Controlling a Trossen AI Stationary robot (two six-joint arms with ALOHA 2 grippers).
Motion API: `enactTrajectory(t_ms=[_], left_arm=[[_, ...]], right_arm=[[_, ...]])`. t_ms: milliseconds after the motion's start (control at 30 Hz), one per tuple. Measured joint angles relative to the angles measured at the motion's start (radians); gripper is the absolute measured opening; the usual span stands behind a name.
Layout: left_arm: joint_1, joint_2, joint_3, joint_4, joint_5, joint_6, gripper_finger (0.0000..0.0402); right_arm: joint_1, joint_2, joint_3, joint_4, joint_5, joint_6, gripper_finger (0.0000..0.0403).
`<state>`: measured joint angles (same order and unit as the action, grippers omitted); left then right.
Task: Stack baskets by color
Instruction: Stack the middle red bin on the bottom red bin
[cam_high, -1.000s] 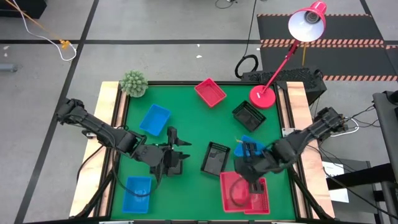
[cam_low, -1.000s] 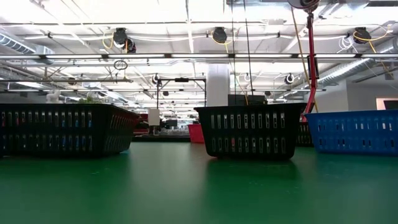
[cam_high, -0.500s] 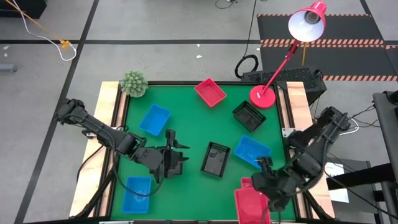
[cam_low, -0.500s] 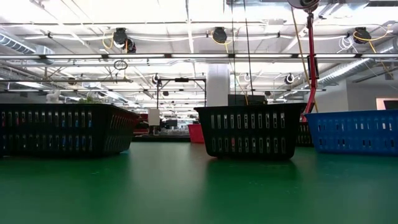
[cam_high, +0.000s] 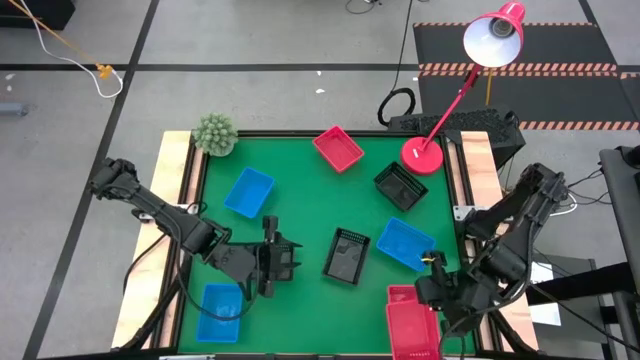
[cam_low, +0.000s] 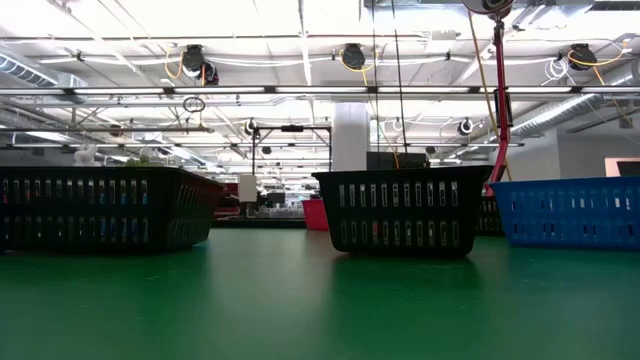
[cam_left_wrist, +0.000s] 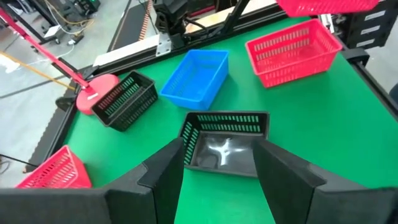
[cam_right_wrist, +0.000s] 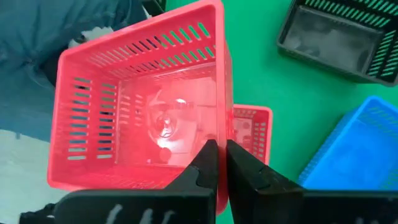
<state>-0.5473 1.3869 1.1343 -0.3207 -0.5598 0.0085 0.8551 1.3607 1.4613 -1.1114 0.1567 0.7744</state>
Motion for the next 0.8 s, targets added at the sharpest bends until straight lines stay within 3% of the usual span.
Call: enactTrajectory(t_ms=[800], left_arm=[[0.01, 0.001, 0.0, 0.041, 0.0, 0.039, 0.0193]], right_arm=[[-0.045, -0.405, -0.645, 0.46, -0.063, 0.056, 0.0006]])
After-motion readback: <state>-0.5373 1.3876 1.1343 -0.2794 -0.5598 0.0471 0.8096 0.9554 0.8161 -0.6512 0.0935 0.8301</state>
